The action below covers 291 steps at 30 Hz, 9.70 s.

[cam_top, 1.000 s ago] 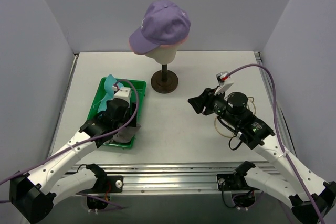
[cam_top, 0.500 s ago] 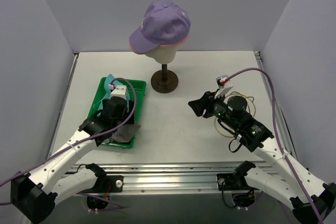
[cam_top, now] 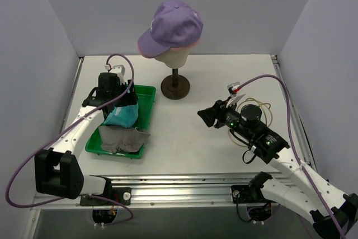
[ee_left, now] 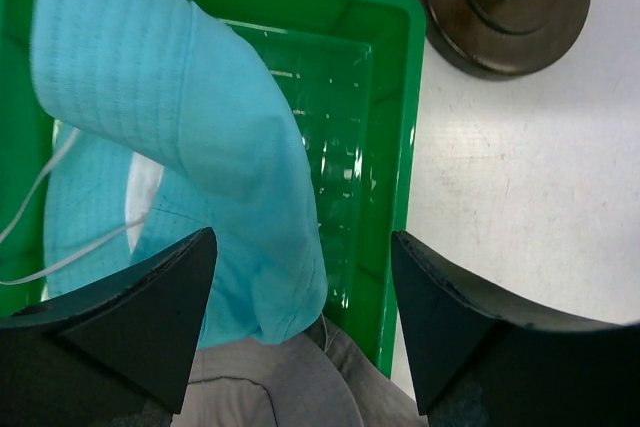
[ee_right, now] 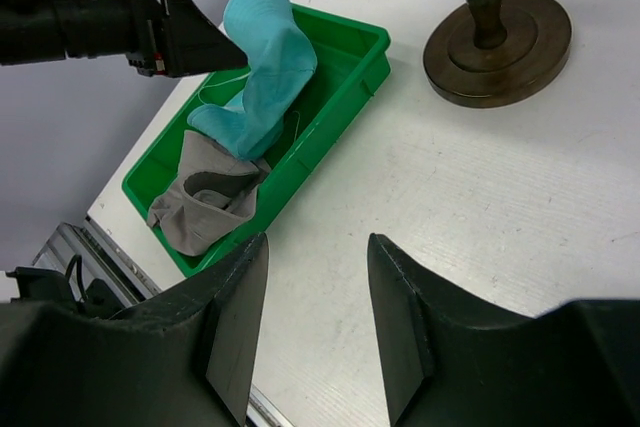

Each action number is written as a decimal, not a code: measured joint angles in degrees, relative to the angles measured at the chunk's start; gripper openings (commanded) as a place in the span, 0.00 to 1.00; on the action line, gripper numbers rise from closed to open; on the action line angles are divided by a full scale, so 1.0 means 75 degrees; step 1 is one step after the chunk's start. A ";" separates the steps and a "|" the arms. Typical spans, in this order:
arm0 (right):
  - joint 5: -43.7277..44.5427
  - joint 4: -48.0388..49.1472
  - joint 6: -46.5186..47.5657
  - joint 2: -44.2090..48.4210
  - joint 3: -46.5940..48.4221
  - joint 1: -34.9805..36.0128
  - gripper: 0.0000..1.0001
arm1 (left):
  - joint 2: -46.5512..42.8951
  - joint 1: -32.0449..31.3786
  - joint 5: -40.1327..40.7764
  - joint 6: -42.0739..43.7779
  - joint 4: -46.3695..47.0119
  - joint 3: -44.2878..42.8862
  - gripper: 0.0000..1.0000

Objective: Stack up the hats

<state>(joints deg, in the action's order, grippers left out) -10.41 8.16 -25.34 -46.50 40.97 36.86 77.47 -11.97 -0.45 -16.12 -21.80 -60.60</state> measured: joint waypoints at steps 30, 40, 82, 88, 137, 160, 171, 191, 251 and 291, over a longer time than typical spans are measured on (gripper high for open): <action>0.6478 -0.4048 -0.1169 -0.0105 0.1897 0.0055 0.42 | -0.0428 -0.0385 0.1075 -0.0446 0.0396 0.0431 0.02; 0.6951 -0.4307 -0.1728 -0.1212 0.1565 0.0026 0.41 | -0.2416 -0.1501 0.1329 -0.0423 -0.0300 -0.0734 0.02; 0.7280 -0.6321 -0.2375 -0.1070 0.3314 -0.0119 0.44 | -0.3963 -0.2299 -0.0184 -0.0597 -0.1172 -0.0848 0.02; 0.7361 -0.6773 -0.2486 -0.0950 0.3054 -0.0236 0.44 | -0.3966 -0.2299 -0.0189 -0.0609 -0.1174 -0.0848 0.02; 0.2463 -0.3780 0.0023 0.0769 0.2034 -0.0460 0.40 | -0.2675 -0.2766 -0.4555 -0.0195 -0.0667 -0.1751 0.02; -0.2311 -0.0061 -0.1227 0.0699 0.0737 -0.0152 0.50 | -0.2072 -0.3168 -0.4978 -0.0906 0.1230 -0.2090 0.02; -0.2454 0.0548 -0.1413 0.0603 0.0463 0.0221 0.36 | -0.1830 -0.3395 -0.4718 -0.0912 0.1343 -0.2154 0.02; 0.2279 -0.2894 0.0251 0.1687 0.3284 0.0414 0.00 | -0.0516 -0.5033 -0.1582 -0.0766 0.0539 -0.3421 0.02; 0.5878 -0.2850 0.1923 -0.1105 0.2579 -0.2328 0.02 | 0.3789 -0.5371 -0.0883 -0.0140 0.2256 -0.4887 0.02; 0.1562 -0.2865 -0.1087 -0.0172 0.0845 -0.6575 0.44 | 0.0927 -0.5639 0.0090 0.0082 0.2113 -0.0507 0.68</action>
<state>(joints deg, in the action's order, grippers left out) 1.30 -13.32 -33.50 -47.79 47.31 -12.45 84.42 -54.26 0.23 -15.51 -5.96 -64.40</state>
